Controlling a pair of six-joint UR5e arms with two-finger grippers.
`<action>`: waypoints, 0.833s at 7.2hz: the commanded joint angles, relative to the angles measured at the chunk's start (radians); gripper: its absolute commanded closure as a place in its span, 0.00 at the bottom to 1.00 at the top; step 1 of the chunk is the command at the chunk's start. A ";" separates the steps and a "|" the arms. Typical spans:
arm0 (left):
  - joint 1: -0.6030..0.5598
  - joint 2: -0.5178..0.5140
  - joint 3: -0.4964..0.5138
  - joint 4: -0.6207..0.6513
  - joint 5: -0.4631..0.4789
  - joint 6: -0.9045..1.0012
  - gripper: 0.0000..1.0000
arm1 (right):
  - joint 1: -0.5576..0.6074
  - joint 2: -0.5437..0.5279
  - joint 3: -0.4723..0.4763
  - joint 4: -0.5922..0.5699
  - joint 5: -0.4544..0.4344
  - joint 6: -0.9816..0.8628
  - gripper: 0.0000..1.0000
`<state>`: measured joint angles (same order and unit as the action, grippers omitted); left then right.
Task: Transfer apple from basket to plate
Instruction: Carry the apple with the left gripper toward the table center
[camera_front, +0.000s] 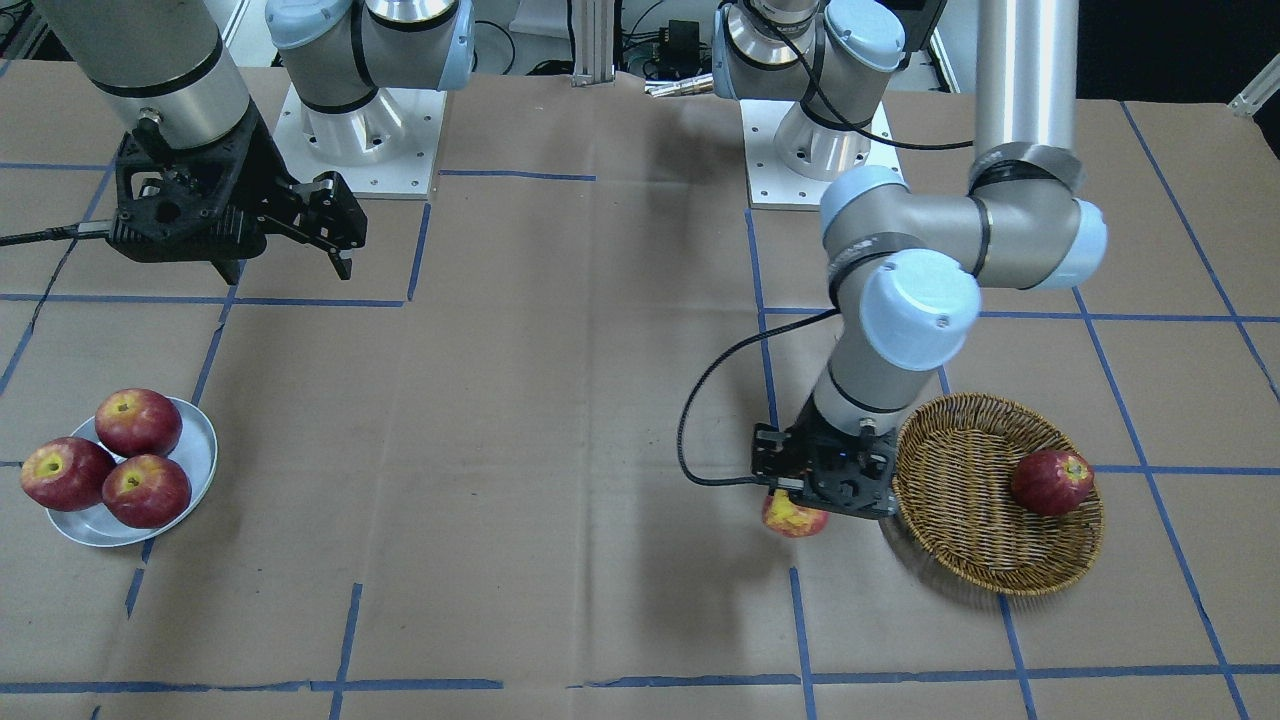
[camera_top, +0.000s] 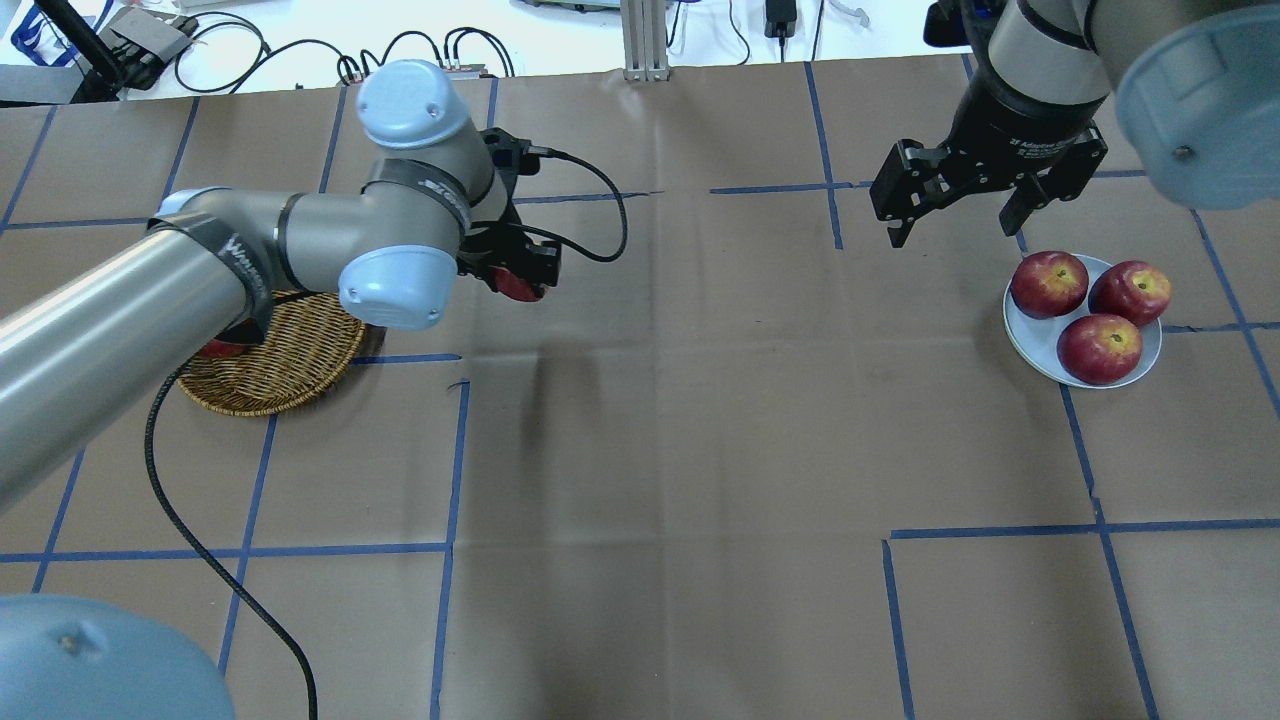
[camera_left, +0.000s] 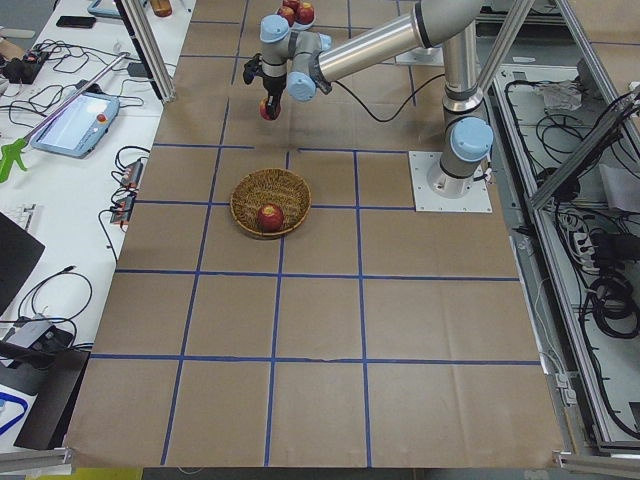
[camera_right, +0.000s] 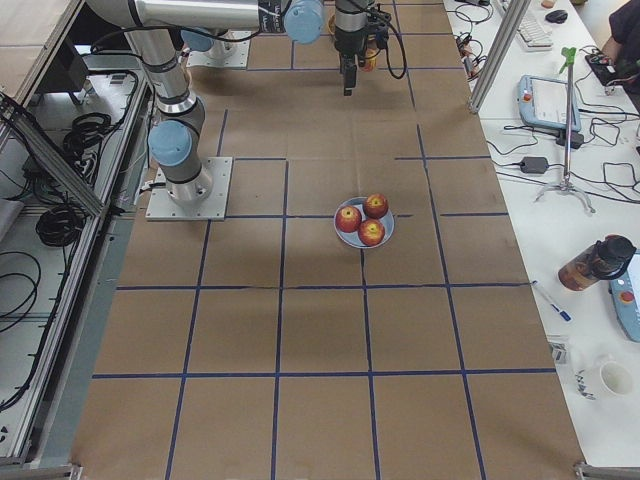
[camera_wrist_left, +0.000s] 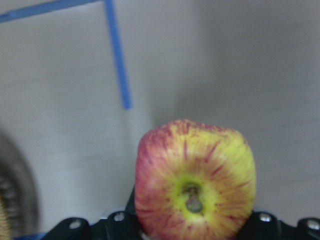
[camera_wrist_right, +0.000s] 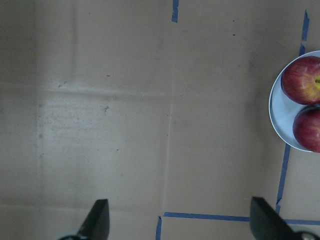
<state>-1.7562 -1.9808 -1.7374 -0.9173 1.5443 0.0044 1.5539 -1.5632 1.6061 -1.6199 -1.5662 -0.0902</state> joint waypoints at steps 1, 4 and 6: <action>-0.106 -0.074 0.002 0.041 -0.001 -0.113 0.57 | 0.000 0.000 0.000 0.000 0.000 0.000 0.00; -0.157 -0.110 0.002 0.092 -0.001 -0.150 0.57 | 0.000 0.000 0.000 0.000 0.000 0.000 0.00; -0.190 -0.110 0.002 0.091 0.000 -0.155 0.54 | 0.000 0.000 0.000 0.000 0.000 0.000 0.00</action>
<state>-1.9253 -2.0893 -1.7348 -0.8273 1.5435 -0.1466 1.5539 -1.5625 1.6061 -1.6199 -1.5662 -0.0903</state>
